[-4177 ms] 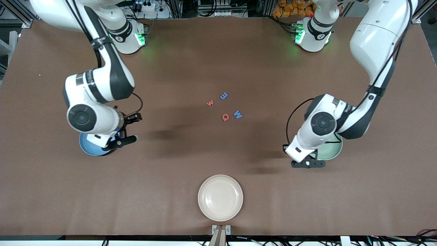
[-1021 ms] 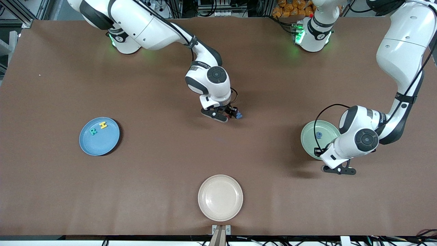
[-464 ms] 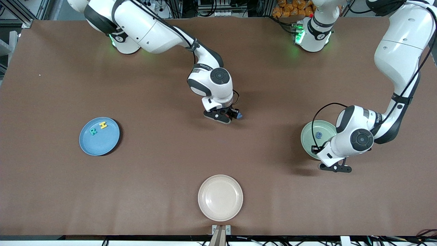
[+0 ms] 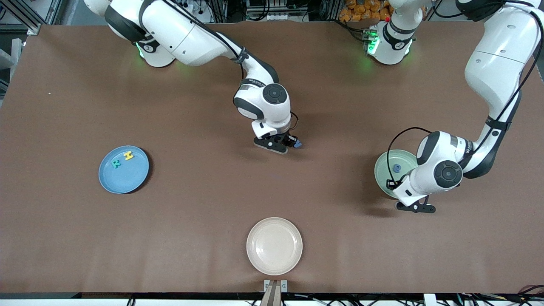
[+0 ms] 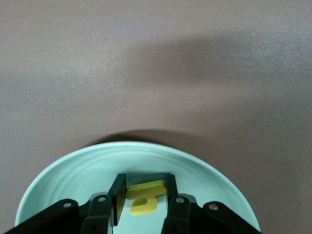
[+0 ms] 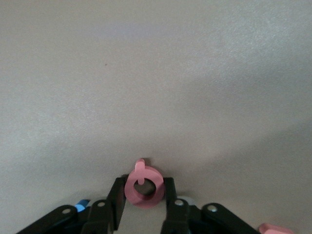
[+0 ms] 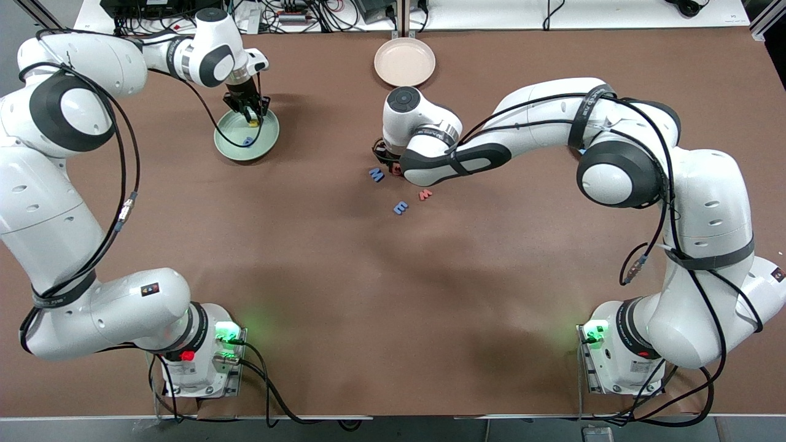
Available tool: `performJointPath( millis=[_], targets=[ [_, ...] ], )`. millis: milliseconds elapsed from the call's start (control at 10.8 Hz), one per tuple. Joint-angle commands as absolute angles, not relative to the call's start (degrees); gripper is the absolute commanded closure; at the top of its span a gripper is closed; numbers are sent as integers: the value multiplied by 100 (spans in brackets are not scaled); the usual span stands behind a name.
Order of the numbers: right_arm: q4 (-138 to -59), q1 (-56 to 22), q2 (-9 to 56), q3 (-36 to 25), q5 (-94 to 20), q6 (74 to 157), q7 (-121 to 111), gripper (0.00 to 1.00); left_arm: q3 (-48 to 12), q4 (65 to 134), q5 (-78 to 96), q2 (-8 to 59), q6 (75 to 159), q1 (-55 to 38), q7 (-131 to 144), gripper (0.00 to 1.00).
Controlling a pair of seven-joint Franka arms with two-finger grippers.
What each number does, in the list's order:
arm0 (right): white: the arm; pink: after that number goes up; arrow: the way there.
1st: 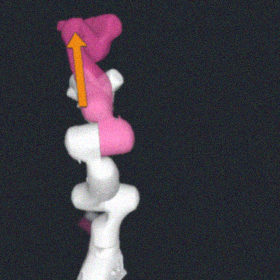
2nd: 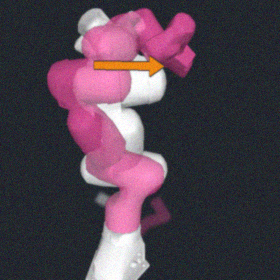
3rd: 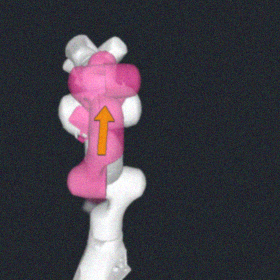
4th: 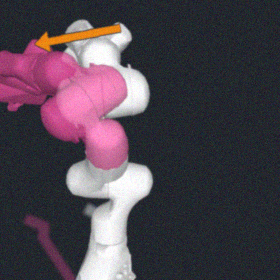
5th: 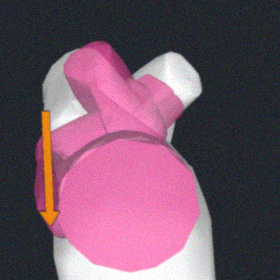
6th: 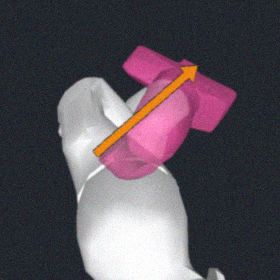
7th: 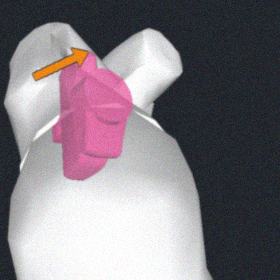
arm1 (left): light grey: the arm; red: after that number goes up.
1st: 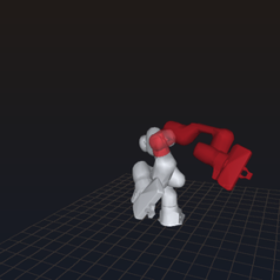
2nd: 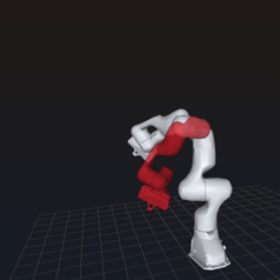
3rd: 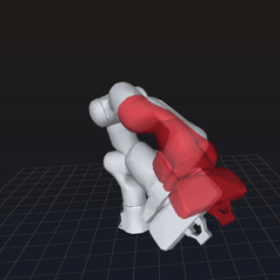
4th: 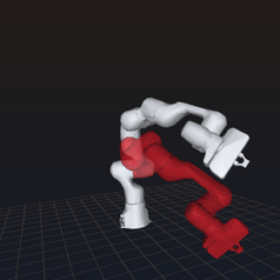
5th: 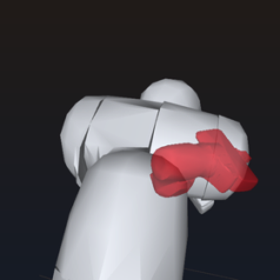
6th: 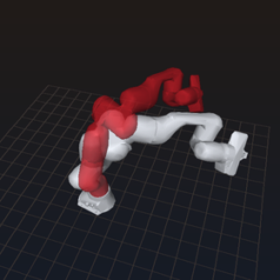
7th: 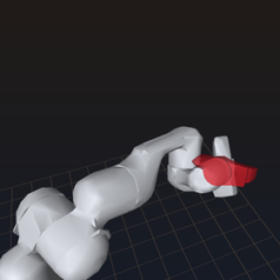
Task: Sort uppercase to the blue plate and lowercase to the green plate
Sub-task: 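Lower the h over the green plate while the right gripper reaches the o, then release the h on the green plate while the right gripper grasps the o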
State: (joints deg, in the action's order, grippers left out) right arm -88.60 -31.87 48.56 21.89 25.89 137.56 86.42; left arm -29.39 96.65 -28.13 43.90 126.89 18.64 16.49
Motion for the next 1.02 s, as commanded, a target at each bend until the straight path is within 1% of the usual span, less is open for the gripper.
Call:
performJointPath(
  millis=[0, 93, 464, 650, 743, 928],
  targets=[
    [-8719, -3226, 5010, 2171, 2769, 13772, 8754, 80, -2962, 9695, -2813, 4307, 12727, 1881, 1775, 44],
    [-8719, -3217, 5010, 2171, 2769, 13772, 8737, 82, -2979, 9694, -2812, 4254, 12718, 1916, 1845, 0],
    [-8614, -3138, 4957, 2171, 2769, 13589, 8605, 82, -3199, 9677, -2812, 3685, 12297, 1916, 1969, 0],
    [-8395, -3042, 4922, 2180, 2707, 12994, 8229, 82, -3365, 9651, -2769, 3280, 12034, 1933, 1969, 0],
    [-8333, -3006, 4904, 2188, 2681, 12825, 8053, 83, -3384, 9624, -2595, 3096, 11963, 1951, 1960, 0],
    [-8306, -2892, 4826, 2206, 2655, 12736, 7885, 83, -3419, 9537, -2347, 2805, 11726, 1942, 1960, 0]
  ],
)
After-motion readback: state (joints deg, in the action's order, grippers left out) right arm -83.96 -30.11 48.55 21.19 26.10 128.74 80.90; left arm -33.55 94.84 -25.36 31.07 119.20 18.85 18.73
